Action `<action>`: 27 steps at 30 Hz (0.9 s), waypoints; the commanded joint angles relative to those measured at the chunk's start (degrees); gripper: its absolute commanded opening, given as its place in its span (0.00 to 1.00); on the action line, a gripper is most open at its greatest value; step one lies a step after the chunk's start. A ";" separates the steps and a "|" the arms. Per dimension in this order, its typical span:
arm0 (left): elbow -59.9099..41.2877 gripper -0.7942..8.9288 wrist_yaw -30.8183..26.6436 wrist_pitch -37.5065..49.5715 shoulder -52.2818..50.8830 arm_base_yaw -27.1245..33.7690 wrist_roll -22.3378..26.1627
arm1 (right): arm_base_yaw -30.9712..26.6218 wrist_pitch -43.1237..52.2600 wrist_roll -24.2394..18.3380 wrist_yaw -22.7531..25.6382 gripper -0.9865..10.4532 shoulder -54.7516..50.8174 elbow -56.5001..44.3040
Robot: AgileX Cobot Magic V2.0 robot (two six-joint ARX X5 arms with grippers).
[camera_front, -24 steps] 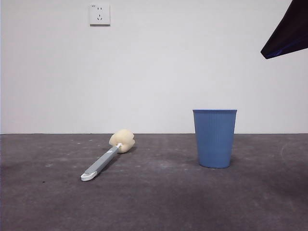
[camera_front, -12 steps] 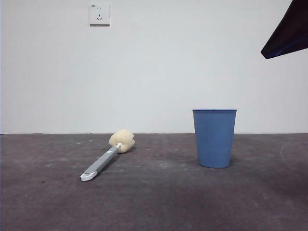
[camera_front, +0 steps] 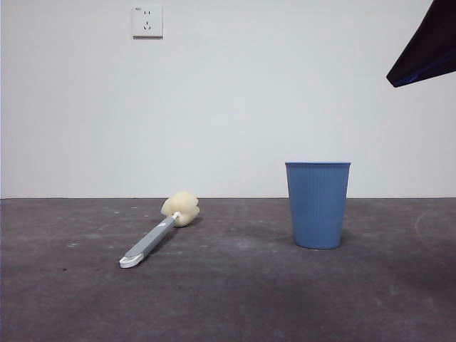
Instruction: Pick up the cup brush,pick up the cup,insert the brush into the cup,clean the cup,put the cup brush back,put the cup back to the fixed position on the table
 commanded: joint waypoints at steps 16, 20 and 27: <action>-0.76 0.08 0.09 -5.25 -0.04 0.17 -1.18 | 0.04 0.26 0.52 0.15 0.09 -0.09 -0.37; -0.76 0.08 0.09 -5.25 -0.04 0.17 -1.18 | 0.04 0.26 0.52 0.15 0.09 -0.11 -0.37; -0.76 0.08 0.09 -5.22 -0.04 0.17 -1.18 | -0.02 -1.16 -5.66 0.48 0.09 -0.13 -0.37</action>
